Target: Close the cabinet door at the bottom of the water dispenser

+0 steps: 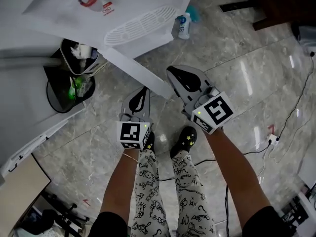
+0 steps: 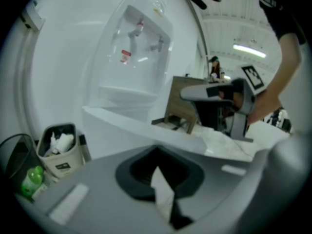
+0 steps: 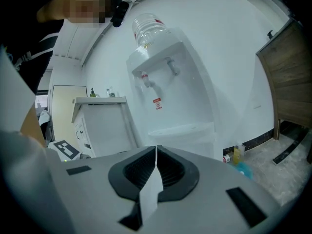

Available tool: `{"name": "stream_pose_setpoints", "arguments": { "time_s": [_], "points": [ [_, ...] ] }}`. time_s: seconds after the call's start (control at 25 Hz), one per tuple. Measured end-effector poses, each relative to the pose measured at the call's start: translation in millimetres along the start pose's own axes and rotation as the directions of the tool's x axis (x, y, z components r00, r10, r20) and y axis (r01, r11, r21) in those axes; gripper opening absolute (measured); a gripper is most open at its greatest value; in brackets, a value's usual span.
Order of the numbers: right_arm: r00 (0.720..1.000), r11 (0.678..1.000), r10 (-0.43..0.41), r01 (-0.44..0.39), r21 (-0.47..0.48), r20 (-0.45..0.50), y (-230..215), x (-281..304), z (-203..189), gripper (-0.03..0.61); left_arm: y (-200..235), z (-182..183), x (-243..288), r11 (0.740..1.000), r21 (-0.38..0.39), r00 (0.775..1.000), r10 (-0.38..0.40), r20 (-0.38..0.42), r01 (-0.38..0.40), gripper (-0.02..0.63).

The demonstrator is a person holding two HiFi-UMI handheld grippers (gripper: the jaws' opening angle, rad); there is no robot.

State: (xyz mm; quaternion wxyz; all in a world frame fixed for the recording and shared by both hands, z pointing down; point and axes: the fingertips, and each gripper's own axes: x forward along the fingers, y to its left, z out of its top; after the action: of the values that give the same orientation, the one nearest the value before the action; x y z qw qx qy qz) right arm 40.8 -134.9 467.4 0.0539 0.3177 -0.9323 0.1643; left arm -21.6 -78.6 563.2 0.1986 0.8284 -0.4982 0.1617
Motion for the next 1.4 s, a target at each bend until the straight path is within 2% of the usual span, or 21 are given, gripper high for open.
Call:
{"name": "stream_pose_setpoints", "arguments": {
  "time_s": [0.28,0.52,0.64,0.76,1.0,1.4],
  "points": [
    [1.0,1.0,-0.005,0.005,0.028,0.011,-26,-9,-7,0.017,-14,29,59,0.996,0.075,0.998,-0.053,0.03,0.05,0.0],
    [0.998,0.995,-0.049,0.046,0.087,0.032,-51,-16,-16,0.017,-11,45,94,0.993,0.104,0.998,-0.051,0.048,0.046,0.001],
    [0.999,0.997,-0.032,0.029,0.076,0.031,-58,-14,-18,0.017,-7,55,111,0.993,0.113,0.997,-0.033,0.066,0.026,0.002],
    [1.0,0.998,-0.017,0.015,0.064,0.024,-66,-12,-21,0.017,-2,58,124,0.996,0.088,0.997,-0.009,0.074,0.002,0.002],
    [0.991,0.991,-0.08,0.068,0.112,0.106,-102,-27,0,0.017,13,75,158,0.994,0.095,0.996,0.037,0.081,-0.044,0.0],
    [0.986,0.986,-0.114,0.097,0.136,0.122,-116,-42,12,0.017,47,82,173,0.991,0.084,0.993,0.102,0.051,-0.106,0.0]
  ]
}}
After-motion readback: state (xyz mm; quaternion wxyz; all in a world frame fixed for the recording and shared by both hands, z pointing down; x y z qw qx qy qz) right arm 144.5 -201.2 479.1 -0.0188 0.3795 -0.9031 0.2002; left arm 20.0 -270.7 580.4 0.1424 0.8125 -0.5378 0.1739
